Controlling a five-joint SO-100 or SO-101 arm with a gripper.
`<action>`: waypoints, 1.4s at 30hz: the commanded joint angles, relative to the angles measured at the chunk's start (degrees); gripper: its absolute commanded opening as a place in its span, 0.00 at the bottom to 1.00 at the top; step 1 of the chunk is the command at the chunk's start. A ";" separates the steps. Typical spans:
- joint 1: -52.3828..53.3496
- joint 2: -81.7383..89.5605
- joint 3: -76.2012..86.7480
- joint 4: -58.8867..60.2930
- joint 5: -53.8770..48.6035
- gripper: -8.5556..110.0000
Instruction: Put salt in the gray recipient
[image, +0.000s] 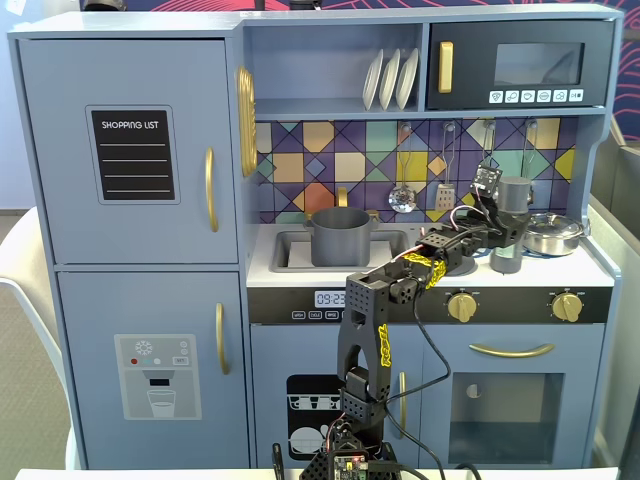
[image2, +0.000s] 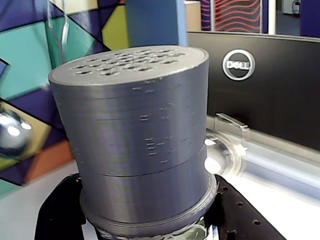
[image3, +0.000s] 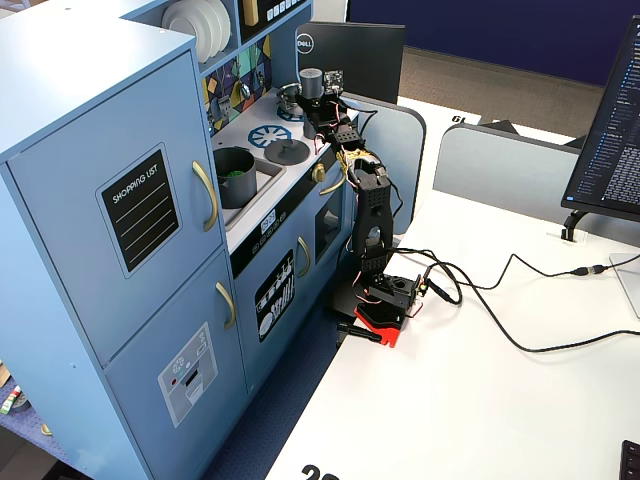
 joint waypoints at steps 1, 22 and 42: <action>-0.97 9.40 -4.13 0.70 6.24 0.07; -29.97 31.11 -7.91 31.20 75.32 0.07; -50.71 20.48 -23.47 47.29 124.45 0.07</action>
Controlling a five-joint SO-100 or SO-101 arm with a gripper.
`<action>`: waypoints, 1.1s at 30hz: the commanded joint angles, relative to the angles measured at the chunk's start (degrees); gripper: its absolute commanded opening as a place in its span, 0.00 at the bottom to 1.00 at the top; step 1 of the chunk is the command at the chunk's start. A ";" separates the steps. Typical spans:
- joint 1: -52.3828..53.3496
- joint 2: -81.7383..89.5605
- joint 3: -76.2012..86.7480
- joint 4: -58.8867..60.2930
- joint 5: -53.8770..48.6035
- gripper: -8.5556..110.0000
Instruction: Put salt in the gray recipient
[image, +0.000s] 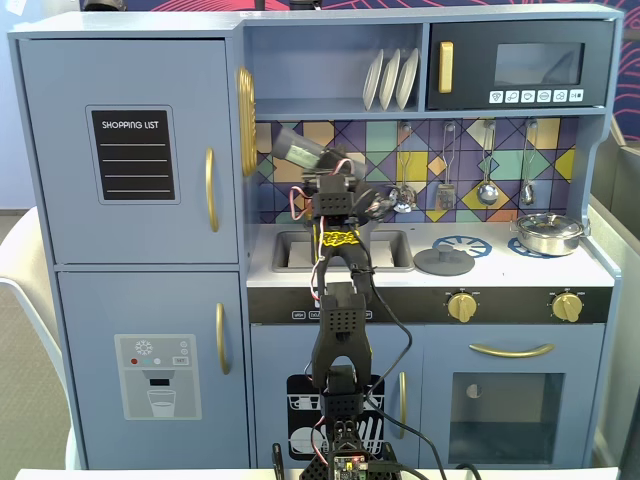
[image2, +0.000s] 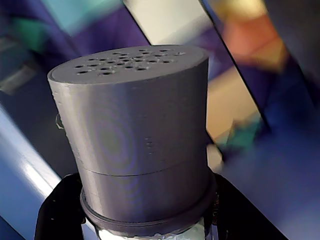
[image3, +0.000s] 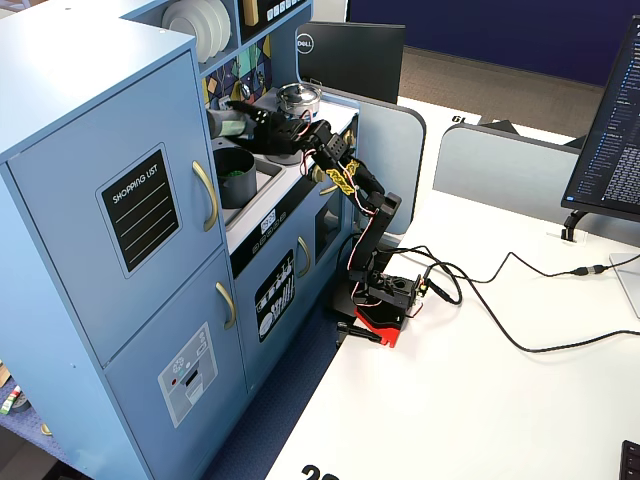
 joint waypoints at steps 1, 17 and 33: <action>-1.67 -0.26 -4.75 -3.96 6.86 0.07; -3.52 -7.29 -12.30 -6.06 13.36 0.07; -4.57 -8.70 -12.57 -9.32 10.81 0.07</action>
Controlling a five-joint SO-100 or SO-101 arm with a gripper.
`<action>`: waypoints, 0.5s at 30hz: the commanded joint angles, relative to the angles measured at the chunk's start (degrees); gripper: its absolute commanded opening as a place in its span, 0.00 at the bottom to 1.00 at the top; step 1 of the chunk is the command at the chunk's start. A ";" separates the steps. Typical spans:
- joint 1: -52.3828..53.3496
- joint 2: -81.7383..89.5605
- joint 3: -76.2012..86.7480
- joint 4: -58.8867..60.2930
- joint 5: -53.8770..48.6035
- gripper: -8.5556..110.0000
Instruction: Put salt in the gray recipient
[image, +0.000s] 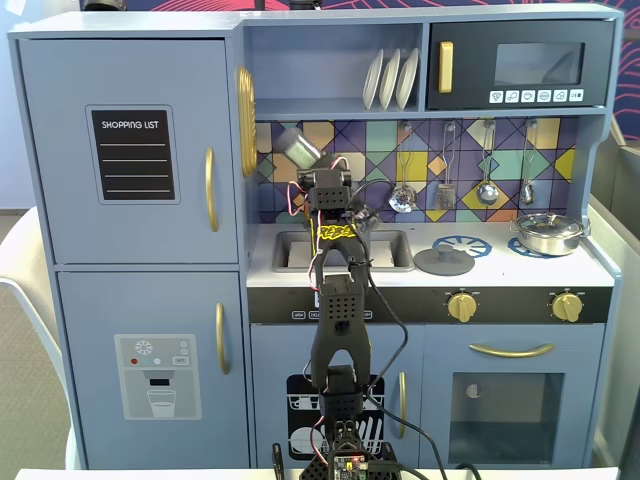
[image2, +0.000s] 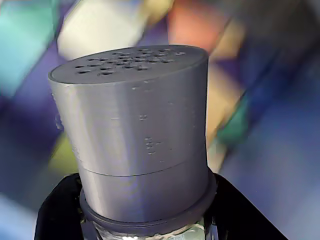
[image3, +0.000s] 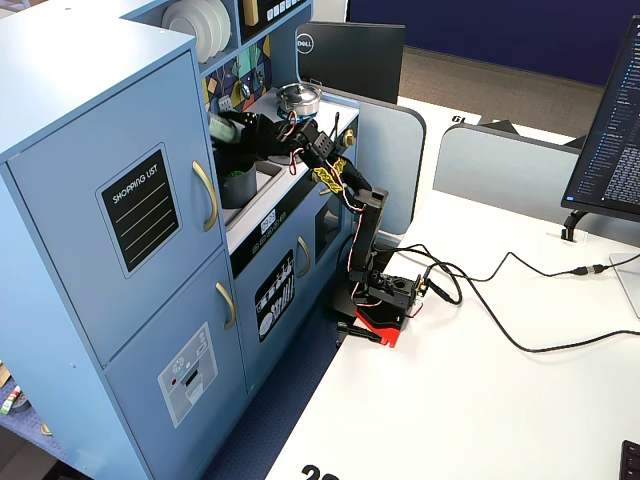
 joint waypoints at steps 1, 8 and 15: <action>-1.32 0.53 -2.29 -13.71 -5.71 0.07; 2.20 -0.35 -3.87 5.36 0.35 0.07; -0.88 -0.18 -2.64 -7.47 -4.31 0.07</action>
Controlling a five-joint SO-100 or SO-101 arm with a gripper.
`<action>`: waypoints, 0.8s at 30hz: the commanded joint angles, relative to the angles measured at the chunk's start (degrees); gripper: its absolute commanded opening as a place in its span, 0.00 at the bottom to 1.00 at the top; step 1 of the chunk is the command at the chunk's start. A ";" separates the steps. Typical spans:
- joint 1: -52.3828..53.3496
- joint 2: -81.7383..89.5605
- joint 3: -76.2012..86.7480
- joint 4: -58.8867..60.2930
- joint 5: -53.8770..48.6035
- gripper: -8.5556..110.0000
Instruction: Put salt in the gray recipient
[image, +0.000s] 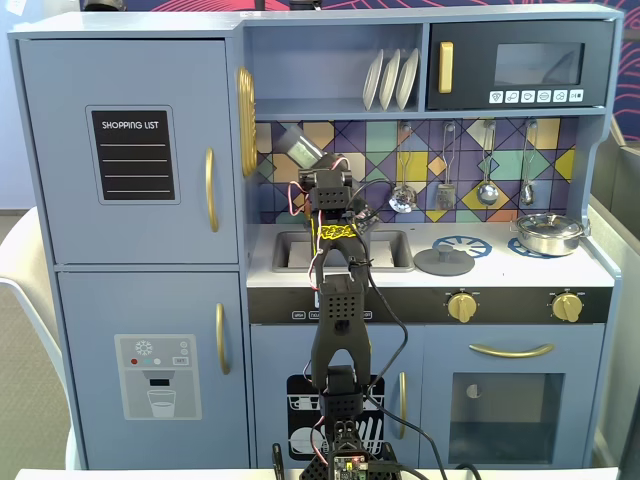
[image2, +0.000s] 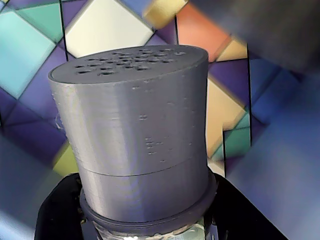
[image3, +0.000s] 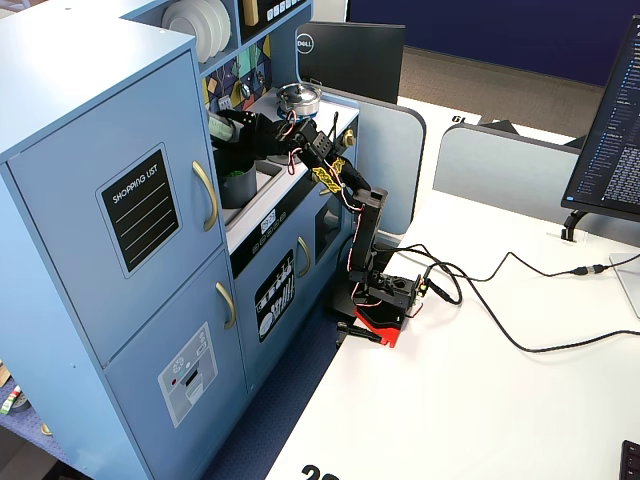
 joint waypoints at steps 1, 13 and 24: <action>-1.41 0.88 -2.11 -11.69 -6.86 0.07; 34.45 3.52 -0.09 -18.98 -72.16 0.07; 45.88 5.19 13.62 -30.32 -142.03 0.07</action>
